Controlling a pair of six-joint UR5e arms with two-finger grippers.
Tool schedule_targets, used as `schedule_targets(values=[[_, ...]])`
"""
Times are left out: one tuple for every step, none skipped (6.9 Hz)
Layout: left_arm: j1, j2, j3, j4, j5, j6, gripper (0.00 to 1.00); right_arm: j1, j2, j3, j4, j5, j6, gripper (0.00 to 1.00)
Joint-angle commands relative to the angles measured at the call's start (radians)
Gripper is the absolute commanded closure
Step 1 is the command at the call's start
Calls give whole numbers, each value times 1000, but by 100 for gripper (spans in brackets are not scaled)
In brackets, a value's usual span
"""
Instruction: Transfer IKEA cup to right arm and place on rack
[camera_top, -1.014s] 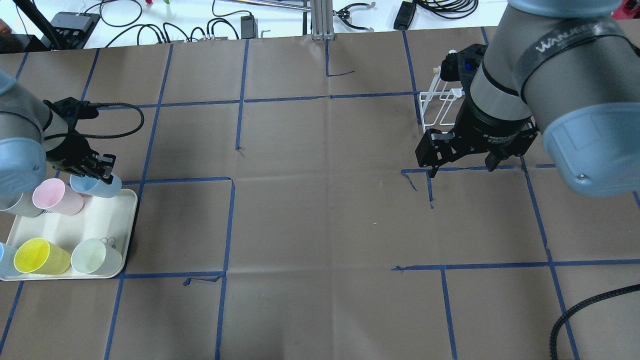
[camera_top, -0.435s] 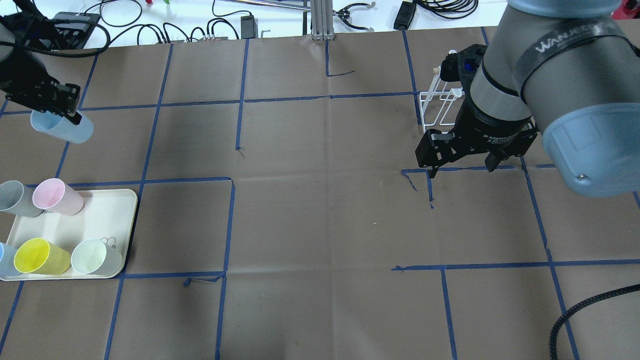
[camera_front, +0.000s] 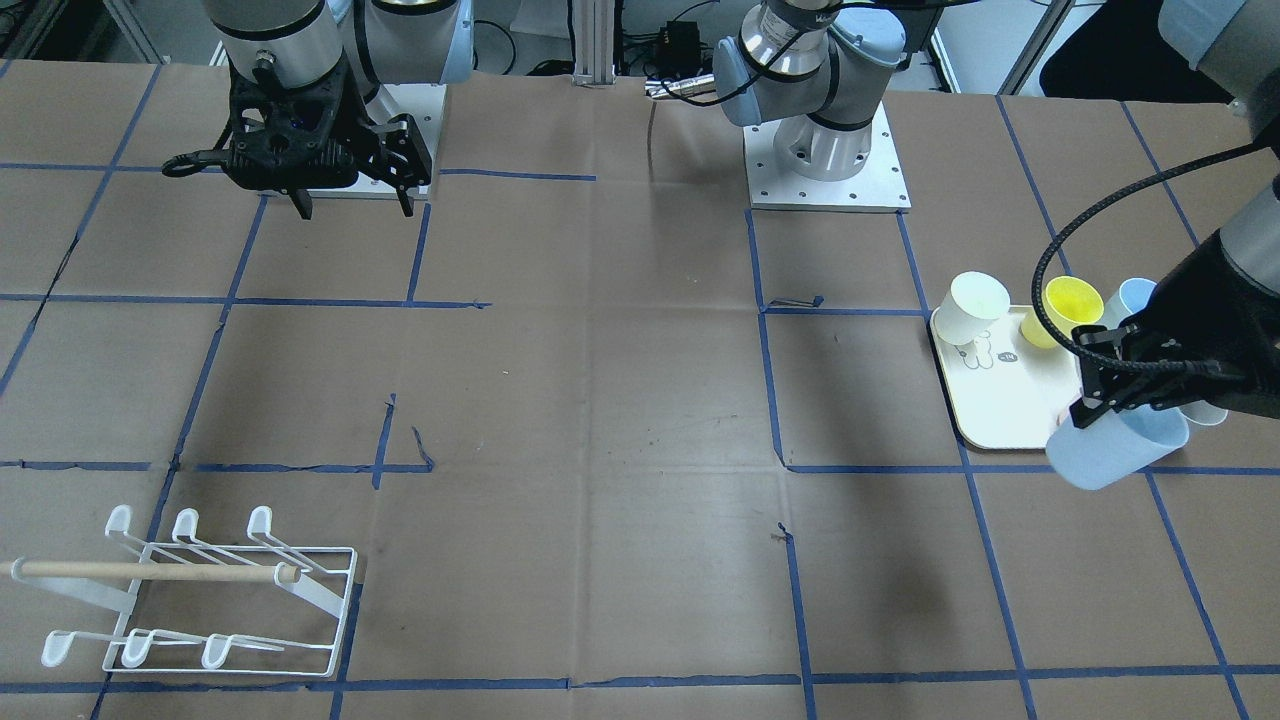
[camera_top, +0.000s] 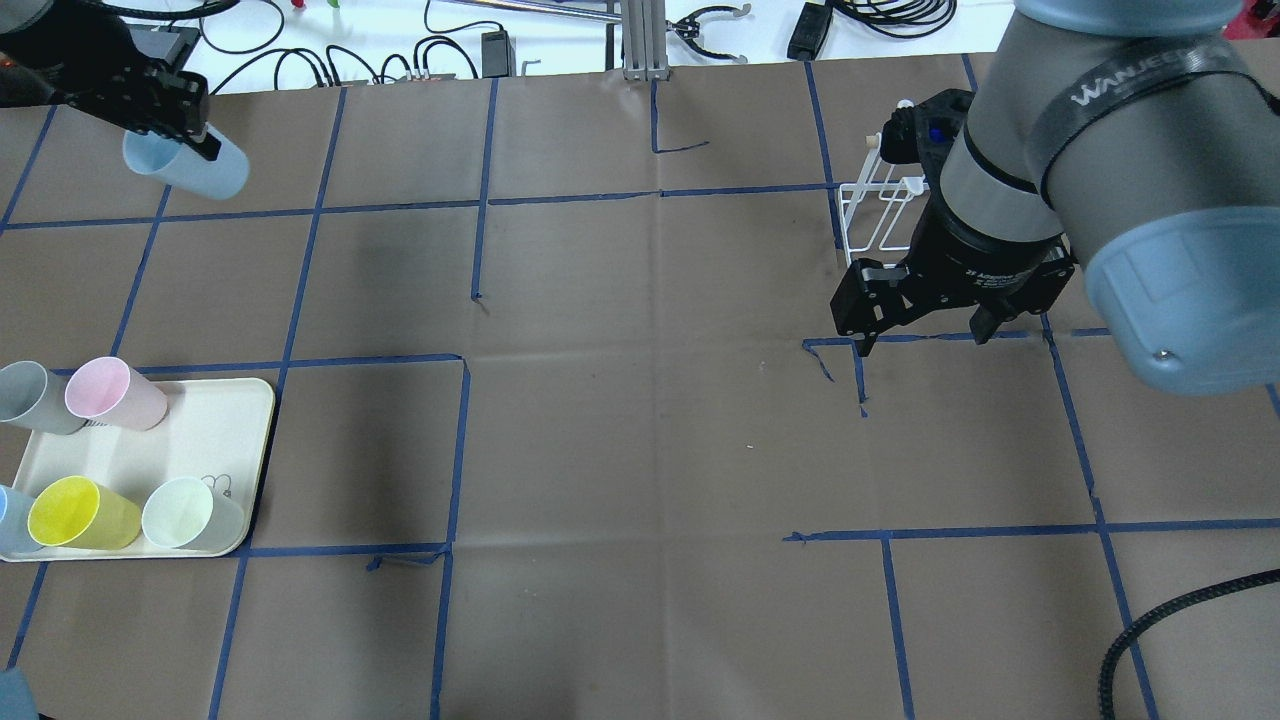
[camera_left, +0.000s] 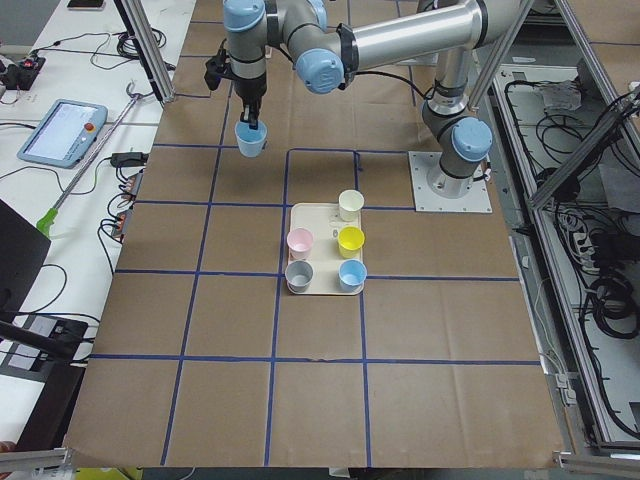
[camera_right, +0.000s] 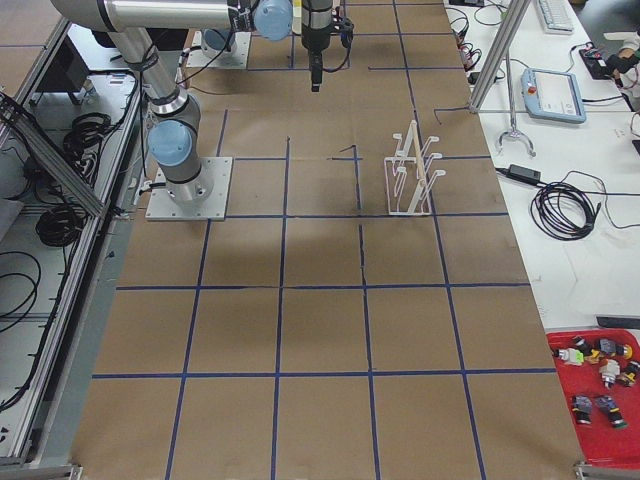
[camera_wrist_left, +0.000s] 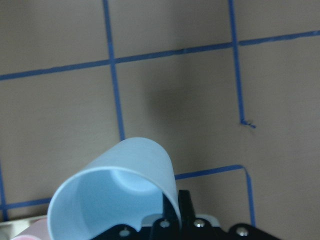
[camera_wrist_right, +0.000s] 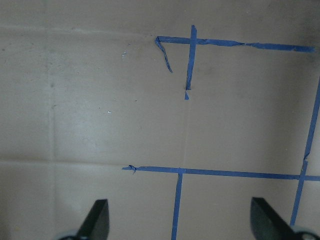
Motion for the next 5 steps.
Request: schedule_targets(values=[[-33, -1, -95, 230, -242, 4, 100, 2, 1, 5, 1, 0, 1, 0], [-76, 5, -182, 408, -293, 0, 100, 2, 1, 2, 1, 2, 3, 0], [-130, 11, -254, 580, -302, -3, 100, 0, -5, 0, 0, 5, 1, 0], [-171, 19, -316, 735, -374, -55, 100, -5, -3, -1, 0, 9, 0, 0], [-193, 13, -354, 833, -399, -69, 100, -3, -4, 5, -34, 9, 4, 0]])
